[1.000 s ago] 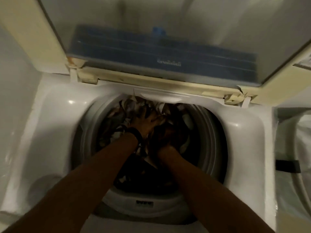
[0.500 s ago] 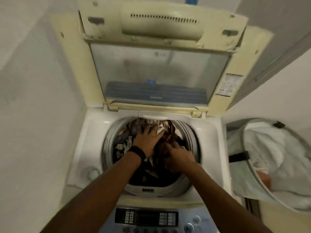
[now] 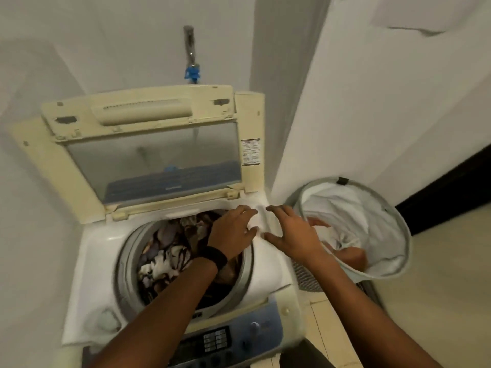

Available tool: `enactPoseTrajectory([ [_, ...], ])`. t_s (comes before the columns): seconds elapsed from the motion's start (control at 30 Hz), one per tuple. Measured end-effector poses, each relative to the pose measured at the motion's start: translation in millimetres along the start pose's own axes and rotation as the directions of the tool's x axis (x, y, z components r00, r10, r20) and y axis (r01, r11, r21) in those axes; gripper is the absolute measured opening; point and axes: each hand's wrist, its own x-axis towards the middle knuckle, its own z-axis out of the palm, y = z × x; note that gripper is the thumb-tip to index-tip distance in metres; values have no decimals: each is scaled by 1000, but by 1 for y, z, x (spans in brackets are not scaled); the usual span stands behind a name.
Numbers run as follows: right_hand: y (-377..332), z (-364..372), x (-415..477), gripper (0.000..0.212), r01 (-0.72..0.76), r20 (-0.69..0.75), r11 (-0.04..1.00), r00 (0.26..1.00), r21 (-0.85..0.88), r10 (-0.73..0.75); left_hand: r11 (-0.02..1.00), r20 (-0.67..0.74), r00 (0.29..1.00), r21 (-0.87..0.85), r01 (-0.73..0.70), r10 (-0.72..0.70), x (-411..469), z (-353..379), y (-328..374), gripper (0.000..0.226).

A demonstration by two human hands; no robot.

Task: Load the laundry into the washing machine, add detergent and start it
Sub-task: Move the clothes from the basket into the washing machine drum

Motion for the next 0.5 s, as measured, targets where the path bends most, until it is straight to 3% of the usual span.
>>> enactPoseTrajectory([
  [0.2, 92, -32, -10, 62, -90, -104, 987, 989, 131, 104, 991, -6, 991, -6, -133, 133, 53, 32, 84, 35],
  [0.3, 157, -44, -6, 52, -128, -114, 972, 982, 196, 152, 991, 5, 991, -36, -130, 130, 86, 63, 126, 33],
  [0.5, 278, -42, 17, 40, -196, -4, 944, 979, 266, 205, 992, 126, 988, -93, -81, 93, 145, 140, 176, 27],
])
